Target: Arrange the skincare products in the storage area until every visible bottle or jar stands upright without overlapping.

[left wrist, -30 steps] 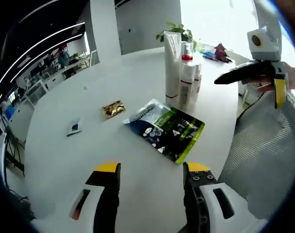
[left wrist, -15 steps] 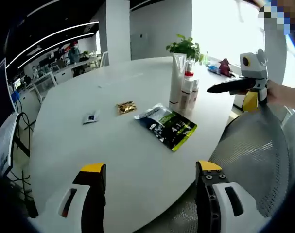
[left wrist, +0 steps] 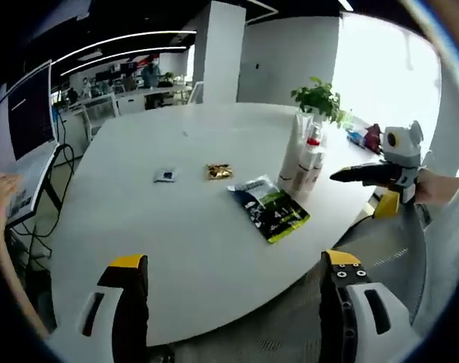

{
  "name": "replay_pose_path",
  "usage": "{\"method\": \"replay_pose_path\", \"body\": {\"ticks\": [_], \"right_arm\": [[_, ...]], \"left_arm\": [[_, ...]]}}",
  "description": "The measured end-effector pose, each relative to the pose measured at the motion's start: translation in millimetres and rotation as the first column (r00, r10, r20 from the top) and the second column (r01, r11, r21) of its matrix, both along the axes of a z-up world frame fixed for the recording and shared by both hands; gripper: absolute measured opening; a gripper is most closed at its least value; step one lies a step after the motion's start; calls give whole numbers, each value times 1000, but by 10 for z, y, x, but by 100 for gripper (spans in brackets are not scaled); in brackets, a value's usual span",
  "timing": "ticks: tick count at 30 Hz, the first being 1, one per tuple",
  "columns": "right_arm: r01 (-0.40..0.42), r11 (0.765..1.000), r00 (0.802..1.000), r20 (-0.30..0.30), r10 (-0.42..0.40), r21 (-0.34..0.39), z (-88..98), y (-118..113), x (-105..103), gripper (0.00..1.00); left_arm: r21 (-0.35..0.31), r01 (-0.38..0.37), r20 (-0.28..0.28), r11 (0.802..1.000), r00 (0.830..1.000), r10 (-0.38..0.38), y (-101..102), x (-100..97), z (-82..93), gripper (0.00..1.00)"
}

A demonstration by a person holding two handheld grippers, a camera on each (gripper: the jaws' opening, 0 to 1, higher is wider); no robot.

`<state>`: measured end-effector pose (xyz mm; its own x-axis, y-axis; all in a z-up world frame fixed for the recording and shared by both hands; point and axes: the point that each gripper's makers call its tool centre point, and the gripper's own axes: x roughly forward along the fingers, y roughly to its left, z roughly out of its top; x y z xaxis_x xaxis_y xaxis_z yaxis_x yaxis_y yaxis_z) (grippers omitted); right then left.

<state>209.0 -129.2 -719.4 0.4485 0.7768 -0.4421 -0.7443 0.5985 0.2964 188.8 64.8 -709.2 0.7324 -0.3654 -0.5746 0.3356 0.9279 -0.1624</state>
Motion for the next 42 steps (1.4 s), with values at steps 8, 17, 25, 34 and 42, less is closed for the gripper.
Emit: {"method": "replay_pose_path", "body": {"ticks": [8, 17, 25, 34, 42], "right_arm": [[-23, 999, 1000, -15, 23, 28, 21, 39, -40, 99], [-43, 996, 999, -9, 44, 78, 132, 63, -92, 98], [-58, 994, 998, 21, 57, 95, 259, 46, -136, 99], [-20, 994, 1000, 20, 18, 106, 247, -57, -45, 99], [-31, 993, 998, 55, 25, 115, 274, -29, -41, 99]], "left_arm": [[-60, -76, 34, 995, 996, 78, -48, -45, 64, 99], [-83, -138, 38, 987, 989, 141, -40, -2, 17, 99], [-87, -173, 162, 981, 969, 185, -53, 81, 215, 99], [-53, -113, 83, 992, 990, 117, -220, 96, 108, 94], [-25, -64, 33, 998, 997, 65, -330, 297, 120, 94]]}}
